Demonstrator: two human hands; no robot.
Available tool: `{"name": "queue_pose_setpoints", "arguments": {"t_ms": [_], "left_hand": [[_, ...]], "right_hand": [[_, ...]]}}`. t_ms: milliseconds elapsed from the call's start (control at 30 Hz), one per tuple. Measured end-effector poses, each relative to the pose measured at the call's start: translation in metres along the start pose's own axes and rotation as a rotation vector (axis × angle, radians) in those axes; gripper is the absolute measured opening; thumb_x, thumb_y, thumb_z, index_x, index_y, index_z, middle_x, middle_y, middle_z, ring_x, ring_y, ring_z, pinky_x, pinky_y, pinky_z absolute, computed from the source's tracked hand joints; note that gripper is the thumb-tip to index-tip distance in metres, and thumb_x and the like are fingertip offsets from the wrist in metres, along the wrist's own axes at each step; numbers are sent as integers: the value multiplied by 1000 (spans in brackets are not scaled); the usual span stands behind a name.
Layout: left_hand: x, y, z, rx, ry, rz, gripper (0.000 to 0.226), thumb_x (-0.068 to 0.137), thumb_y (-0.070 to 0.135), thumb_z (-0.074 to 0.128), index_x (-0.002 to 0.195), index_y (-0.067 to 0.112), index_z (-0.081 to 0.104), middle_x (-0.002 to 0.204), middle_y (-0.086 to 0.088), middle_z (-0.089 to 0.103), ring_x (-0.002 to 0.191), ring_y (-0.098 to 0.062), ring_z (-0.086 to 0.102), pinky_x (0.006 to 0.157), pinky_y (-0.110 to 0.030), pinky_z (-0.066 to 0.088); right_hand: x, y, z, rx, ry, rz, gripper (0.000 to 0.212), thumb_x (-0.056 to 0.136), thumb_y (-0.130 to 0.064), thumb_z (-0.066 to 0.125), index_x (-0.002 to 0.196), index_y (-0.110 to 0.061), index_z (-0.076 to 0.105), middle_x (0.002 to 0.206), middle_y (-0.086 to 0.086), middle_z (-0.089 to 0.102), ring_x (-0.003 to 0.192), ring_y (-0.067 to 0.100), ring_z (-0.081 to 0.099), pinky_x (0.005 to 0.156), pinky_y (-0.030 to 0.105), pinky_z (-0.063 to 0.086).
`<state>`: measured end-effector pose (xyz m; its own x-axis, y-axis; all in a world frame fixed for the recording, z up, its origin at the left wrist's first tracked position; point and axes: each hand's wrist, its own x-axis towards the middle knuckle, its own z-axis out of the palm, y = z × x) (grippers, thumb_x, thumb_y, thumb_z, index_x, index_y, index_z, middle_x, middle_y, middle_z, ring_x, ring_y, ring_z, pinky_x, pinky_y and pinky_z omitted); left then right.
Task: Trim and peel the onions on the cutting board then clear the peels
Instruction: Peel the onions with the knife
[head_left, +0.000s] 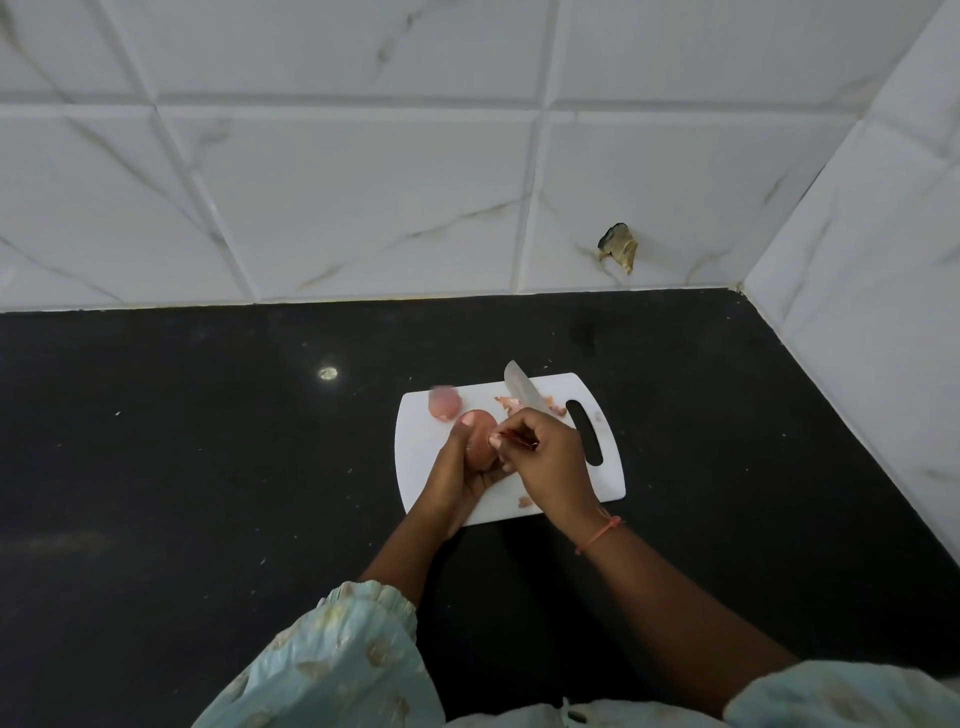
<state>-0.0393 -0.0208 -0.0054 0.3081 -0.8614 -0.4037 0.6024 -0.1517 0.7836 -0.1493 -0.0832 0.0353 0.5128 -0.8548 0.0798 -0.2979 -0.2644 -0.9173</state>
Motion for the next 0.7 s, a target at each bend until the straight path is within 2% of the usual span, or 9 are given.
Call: {"name": "queue_pose_setpoints", "arguments": {"t_ms": [100, 200, 267, 333, 433, 500, 567, 633, 700], "left_hand": [[4, 0, -3, -136, 58, -32, 69, 102, 53, 32, 98, 1, 77, 98, -22, 72, 82, -23, 72, 81, -35, 54], [7, 0, -6, -219, 84, -40, 79, 100, 60, 30, 107, -9, 67, 100, -30, 71, 87, -33, 73, 90, -41, 54], [9, -2, -7, -231, 103, -55, 83, 98, 64, 31, 115, -11, 62, 110, -34, 69, 99, -38, 71, 97, -44, 53], [10, -2, -7, -238, 126, -49, 80, 97, 63, 36, 121, -10, 60, 110, -31, 70, 101, -36, 71, 91, -44, 56], [10, -2, -6, -246, 160, -42, 68, 98, 57, 41, 120, -4, 60, 95, -20, 73, 84, -27, 73, 75, -38, 61], [10, -3, -6, -251, 162, -47, 69, 94, 59, 45, 121, -3, 60, 92, -17, 72, 78, -23, 71, 69, -35, 61], [9, -3, -6, -261, 161, -39, 73, 86, 62, 50, 120, -2, 59, 92, -16, 71, 76, -22, 69, 65, -33, 59], [9, -3, -7, -251, 129, -10, 68, 89, 61, 47, 118, 1, 61, 95, -16, 73, 79, -23, 71, 66, -32, 58], [8, -4, -8, -242, 116, -7, 60, 100, 55, 35, 116, 4, 62, 97, -16, 75, 85, -23, 74, 71, -33, 60]], "right_hand": [[0, -2, 2, 227, 23, 154, 7, 85, -5, 72, 87, -11, 70, 84, 4, 73, 67, 16, 69, 68, 35, 61], [6, 3, -4, 452, 105, 329, 10, 86, 0, 70, 94, -6, 69, 84, 14, 70, 62, 18, 64, 65, 38, 61], [10, 10, -13, 392, 121, 353, 11, 85, -4, 72, 96, -6, 69, 89, 16, 69, 63, 17, 66, 65, 36, 61], [11, 13, -19, 255, 85, 348, 13, 85, -12, 74, 98, -12, 70, 96, 5, 68, 72, 16, 69, 71, 36, 61], [12, 10, -21, 131, 23, 286, 21, 88, -18, 71, 109, -20, 70, 105, -8, 65, 86, 11, 67, 75, 27, 59], [11, 7, -19, 115, -10, 228, 27, 92, -22, 66, 119, -25, 65, 113, -11, 62, 94, 5, 64, 69, 13, 52], [6, 3, -16, 81, -34, 133, 30, 94, -22, 64, 123, -26, 63, 120, -15, 57, 103, -3, 58, 73, 2, 44], [2, 5, -11, 7, -41, -28, 32, 92, -21, 66, 124, -24, 64, 129, -14, 56, 117, -8, 50, 87, 1, 38], [-1, 8, -6, -107, -85, -154, 37, 89, -26, 70, 126, -27, 64, 136, -12, 54, 128, -7, 41, 96, 5, 35]]}}
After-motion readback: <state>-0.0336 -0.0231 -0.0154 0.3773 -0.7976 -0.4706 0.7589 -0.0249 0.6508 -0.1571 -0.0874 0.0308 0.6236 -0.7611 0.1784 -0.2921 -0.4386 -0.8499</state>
